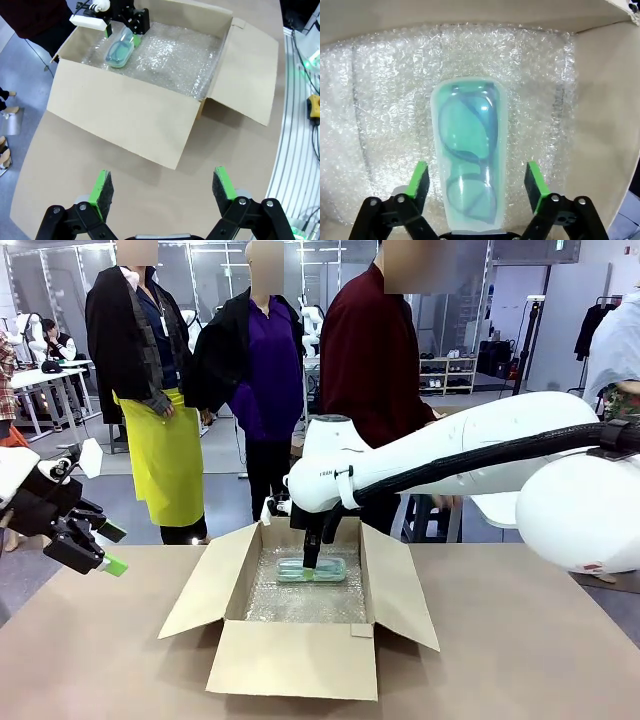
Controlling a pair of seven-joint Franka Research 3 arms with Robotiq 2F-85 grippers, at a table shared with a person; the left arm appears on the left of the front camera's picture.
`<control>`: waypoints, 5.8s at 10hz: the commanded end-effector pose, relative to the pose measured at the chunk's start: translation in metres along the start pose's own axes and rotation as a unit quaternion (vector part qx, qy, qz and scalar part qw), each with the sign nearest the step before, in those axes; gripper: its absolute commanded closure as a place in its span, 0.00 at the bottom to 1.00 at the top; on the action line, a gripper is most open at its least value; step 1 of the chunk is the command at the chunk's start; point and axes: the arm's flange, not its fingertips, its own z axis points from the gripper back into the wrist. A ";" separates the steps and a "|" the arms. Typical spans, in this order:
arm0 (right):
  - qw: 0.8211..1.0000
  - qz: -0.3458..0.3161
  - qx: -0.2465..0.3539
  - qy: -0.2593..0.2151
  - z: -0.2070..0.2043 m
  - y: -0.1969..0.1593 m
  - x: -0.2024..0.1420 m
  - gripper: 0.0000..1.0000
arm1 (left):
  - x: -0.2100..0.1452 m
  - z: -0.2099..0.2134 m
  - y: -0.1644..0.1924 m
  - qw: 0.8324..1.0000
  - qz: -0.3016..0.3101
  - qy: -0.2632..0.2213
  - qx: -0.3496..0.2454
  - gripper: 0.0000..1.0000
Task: Pack the glasses set securely to prepare it for shipping.
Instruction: Place the Glasses case inside the Package Box, then put the Glasses case from the right side of the table into the Package Box.
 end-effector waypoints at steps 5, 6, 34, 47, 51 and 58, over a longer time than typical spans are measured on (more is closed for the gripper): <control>1.000 0.001 -0.002 0.000 0.004 0.000 0.001 0.00 | -0.001 0.001 0.002 1.000 -0.007 -0.012 -0.008 0.00; 1.000 0.001 -0.002 0.000 0.004 0.000 0.001 0.00 | -0.001 0.001 0.002 1.000 -0.007 -0.012 -0.008 0.00; 1.000 0.011 -0.007 0.009 0.207 0.124 -0.267 0.00 | -0.001 0.001 0.002 1.000 -0.007 -0.012 -0.008 0.00; 0.721 -0.676 -0.134 -0.066 0.232 0.132 -0.402 0.00 | -0.001 0.001 0.002 1.000 -0.007 -0.012 -0.008 0.00; 0.727 -0.672 -0.122 -0.073 0.233 0.122 -0.415 0.00 | -0.001 0.001 0.002 1.000 -0.007 -0.012 -0.008 0.00; 0.727 -0.672 -0.122 -0.073 0.231 0.123 -0.415 0.00 | -0.001 0.001 0.002 1.000 -0.007 -0.012 -0.008 0.00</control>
